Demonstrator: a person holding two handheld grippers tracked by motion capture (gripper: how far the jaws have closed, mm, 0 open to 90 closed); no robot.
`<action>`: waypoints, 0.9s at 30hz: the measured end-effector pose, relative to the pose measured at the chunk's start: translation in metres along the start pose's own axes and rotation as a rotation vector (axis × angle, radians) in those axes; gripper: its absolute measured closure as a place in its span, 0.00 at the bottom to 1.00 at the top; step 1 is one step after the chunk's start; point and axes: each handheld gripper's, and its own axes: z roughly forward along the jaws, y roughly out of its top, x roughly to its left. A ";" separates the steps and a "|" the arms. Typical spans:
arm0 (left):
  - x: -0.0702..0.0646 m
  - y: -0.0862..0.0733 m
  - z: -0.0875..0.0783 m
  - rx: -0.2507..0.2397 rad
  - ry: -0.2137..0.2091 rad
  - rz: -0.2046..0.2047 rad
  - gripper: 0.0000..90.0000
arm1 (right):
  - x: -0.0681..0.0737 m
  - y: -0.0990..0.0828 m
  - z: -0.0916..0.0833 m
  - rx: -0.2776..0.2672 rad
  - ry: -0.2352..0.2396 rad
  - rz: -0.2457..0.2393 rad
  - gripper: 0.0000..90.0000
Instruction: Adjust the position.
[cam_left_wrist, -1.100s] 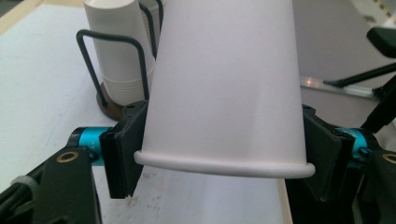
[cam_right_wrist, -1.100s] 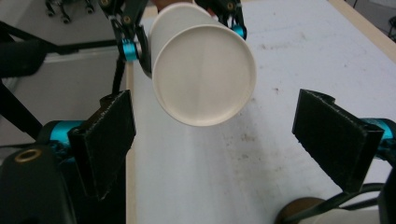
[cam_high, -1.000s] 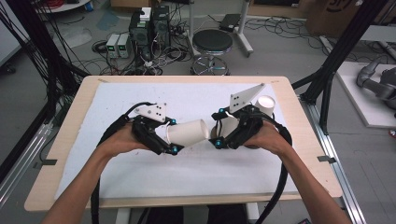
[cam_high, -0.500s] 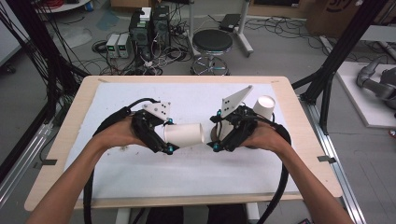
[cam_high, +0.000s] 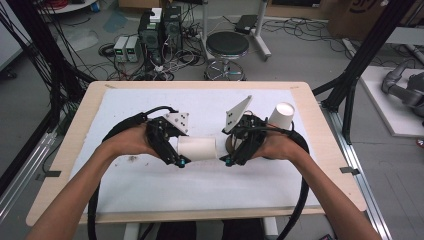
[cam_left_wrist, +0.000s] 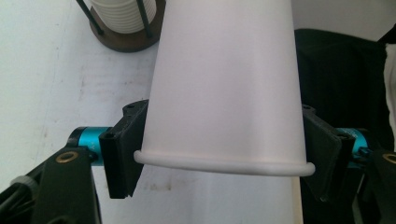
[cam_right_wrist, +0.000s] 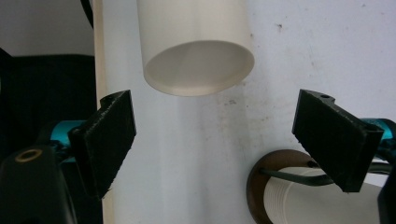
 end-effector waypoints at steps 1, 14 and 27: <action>0.000 0.002 0.000 0.005 -0.002 0.002 0.29 | 0.001 0.001 0.001 0.014 -0.001 -0.001 0.15; 0.002 0.008 0.009 0.085 -0.010 0.008 0.29 | 0.007 0.018 0.012 0.140 -0.024 -0.063 0.15; 0.004 0.009 0.018 0.139 -0.022 0.007 0.29 | 0.009 0.026 0.028 0.200 -0.013 -0.096 0.15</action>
